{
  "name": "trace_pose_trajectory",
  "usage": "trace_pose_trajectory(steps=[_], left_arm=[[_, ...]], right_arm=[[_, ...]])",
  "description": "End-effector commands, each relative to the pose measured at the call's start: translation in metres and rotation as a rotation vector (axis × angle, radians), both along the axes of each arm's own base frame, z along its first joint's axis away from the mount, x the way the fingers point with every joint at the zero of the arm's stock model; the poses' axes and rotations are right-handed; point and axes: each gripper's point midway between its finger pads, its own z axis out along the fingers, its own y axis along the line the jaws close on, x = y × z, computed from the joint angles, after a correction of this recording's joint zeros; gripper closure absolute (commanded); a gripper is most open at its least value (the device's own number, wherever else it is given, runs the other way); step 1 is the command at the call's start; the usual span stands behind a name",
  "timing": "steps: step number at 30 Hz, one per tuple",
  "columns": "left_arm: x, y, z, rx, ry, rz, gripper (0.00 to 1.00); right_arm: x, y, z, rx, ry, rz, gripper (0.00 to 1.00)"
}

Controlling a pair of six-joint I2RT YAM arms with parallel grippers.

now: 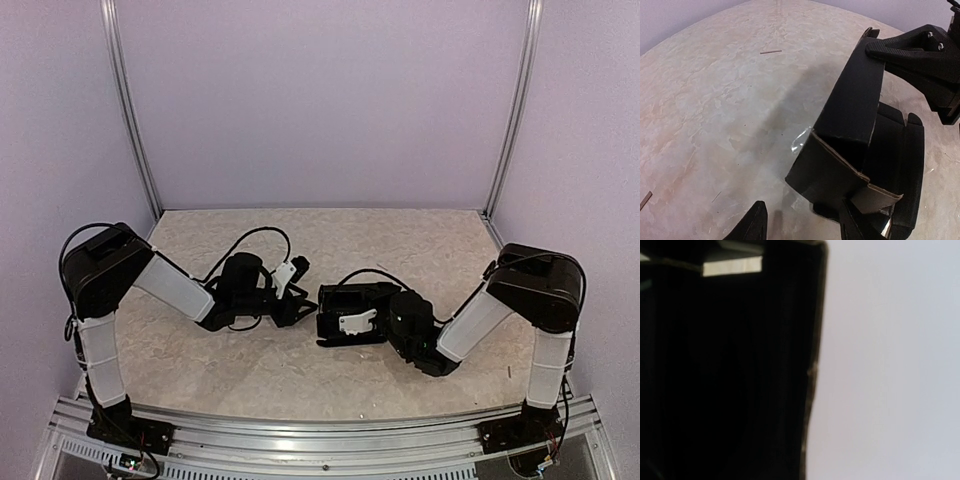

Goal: Fold the paper box

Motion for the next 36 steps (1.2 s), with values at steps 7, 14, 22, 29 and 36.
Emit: trace_pose_trajectory(steps=[7, 14, 22, 29, 36], left_arm=[[-0.009, -0.019, 0.005, -0.045, -0.064, -0.121, 0.49], [-0.009, -0.023, 0.012, -0.065, -0.101, -0.14, 0.47], [0.001, -0.034, 0.006, -0.032, -0.134, -0.122, 0.47], [0.021, -0.038, 0.009, 0.01, -0.217, 0.009, 0.49], [0.035, -0.03, 0.008, 0.027, -0.228, 0.126, 0.58]], right_arm=[[-0.001, 0.005, -0.005, -0.048, -0.088, 0.021, 1.0], [-0.002, 0.004, -0.008, -0.059, -0.118, 0.028, 1.0], [-0.001, 0.006, -0.006, -0.047, -0.103, 0.026, 1.0], [-0.002, 0.004, -0.011, -0.073, -0.122, 0.022, 1.0], [-0.005, 0.003, -0.01, -0.076, -0.151, 0.021, 1.0]])
